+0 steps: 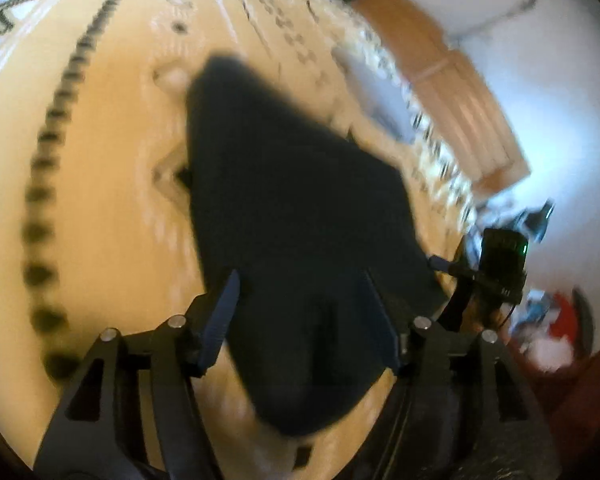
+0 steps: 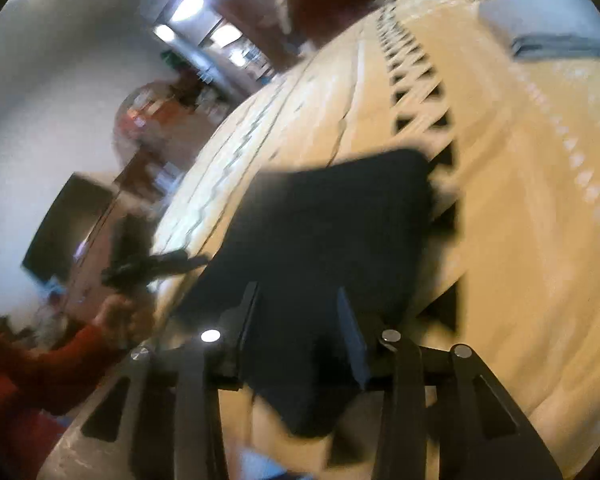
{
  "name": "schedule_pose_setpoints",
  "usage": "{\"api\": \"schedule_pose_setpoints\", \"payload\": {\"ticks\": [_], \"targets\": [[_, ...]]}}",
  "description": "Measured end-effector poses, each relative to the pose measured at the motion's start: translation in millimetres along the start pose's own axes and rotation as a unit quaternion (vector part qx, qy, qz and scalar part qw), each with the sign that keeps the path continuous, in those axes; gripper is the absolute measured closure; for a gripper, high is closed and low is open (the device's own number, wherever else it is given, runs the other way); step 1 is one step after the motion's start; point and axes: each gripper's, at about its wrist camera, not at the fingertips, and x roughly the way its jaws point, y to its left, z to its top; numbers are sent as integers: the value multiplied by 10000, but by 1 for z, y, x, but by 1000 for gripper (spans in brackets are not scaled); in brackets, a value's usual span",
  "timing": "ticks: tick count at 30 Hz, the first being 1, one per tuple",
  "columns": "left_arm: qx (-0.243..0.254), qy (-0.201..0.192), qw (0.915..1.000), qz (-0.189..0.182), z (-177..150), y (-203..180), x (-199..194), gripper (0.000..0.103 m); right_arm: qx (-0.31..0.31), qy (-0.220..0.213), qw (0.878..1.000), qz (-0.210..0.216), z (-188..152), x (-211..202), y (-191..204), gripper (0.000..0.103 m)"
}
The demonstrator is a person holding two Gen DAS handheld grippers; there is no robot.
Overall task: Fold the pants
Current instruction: 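Lower the folded jeans onto the bed and open both tools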
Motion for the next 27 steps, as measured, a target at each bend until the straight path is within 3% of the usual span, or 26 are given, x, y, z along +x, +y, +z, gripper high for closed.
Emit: {"api": "schedule_pose_setpoints", "payload": {"ticks": [2, 4, 7, 9, 10, 12, 13, 15, 17, 19, 24, 27], "targets": [[-21, 31, 9998, 171, -9, 3, 1, 40, 163, 307, 9992, -194, -20, 20, -9, 63], [-86, 25, 9995, 291, -11, 2, -8, 40, 321, 219, 9991, -194, -20, 15, -11, 65], [-109, -376, 9966, 731, 2, -2, -27, 34, 381, -119, 9971, -647, 2, -14, -4, 53], [-64, -662, 9896, 1278, 13, -9, -29, 30, 264, -406, 9911, -1237, 18, -27, 6, 51], [-84, -785, 9872, 1389, 21, -15, -26, 30, -12, -587, 9820, -1795, 28, -34, 19, 49], [-24, -956, 9821, 1623, 28, -33, -21, 30, -126, -816, 9678, -2376, 39, -39, 42, 49], [146, -987, 9796, 1746, 29, -45, -18, 29, -124, -861, 9652, -2466, 41, -39, 51, 48], [504, -1130, 9668, 2237, 29, -77, -13, 22, -443, -1001, 9538, -2797, 40, -36, 88, 47], [653, -1344, 9598, 2376, 26, -91, -21, 17, -839, -1172, 9389, -3124, 27, -33, 124, 29], [746, -1503, 9498, 2639, 21, -109, -23, 10, -977, -1321, 9321, -3229, 27, -31, 152, 18], [1027, -1897, 9289, 3008, 3, -145, -50, 2, -1321, -1694, 9170, -3360, 7, -43, 223, 14], [1282, -2298, 9139, 3090, -6, -175, -70, 0, -1579, -2061, 9018, -3453, -4, -69, 268, 5]]}}
